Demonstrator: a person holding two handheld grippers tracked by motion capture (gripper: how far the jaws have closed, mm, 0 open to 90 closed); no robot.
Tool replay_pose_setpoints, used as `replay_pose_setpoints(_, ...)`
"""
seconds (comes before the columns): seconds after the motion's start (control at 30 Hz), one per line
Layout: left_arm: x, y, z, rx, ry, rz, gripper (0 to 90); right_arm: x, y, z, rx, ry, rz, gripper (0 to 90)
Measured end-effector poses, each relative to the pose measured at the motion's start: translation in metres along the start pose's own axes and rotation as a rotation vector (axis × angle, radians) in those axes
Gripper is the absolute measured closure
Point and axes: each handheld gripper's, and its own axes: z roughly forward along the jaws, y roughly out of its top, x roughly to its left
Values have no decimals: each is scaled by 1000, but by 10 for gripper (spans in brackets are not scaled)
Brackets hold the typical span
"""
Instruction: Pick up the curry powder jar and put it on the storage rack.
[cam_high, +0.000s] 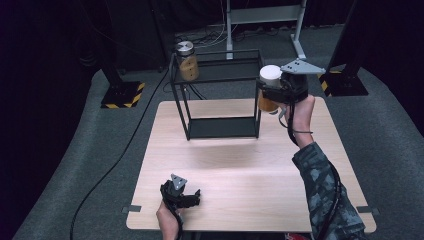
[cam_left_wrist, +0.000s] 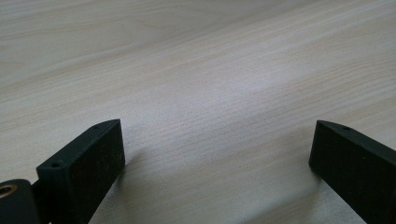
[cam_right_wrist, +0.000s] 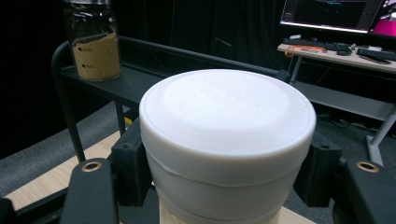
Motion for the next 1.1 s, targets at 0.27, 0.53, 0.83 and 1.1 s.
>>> replay_pose_setpoints(0.27, 0, 0, 0, 0, -2, -3, 29, 2, 13, 7, -14, 17, 7, 328)
replay_pose_setpoints(0.53, 1, 0, 0, -1, -5, -7, 29, 6, 28, 14, -17, 29, -7, 328)
replay_pose_setpoints(0.83, 2, -1, 0, -4, -10, -4, 29, 10, 39, 24, -17, 37, -8, 328)
replay_pose_setpoints(1.1, 3, -1, 0, -4, -17, -9, 29, 12, 52, 28, -22, 41, -14, 328)
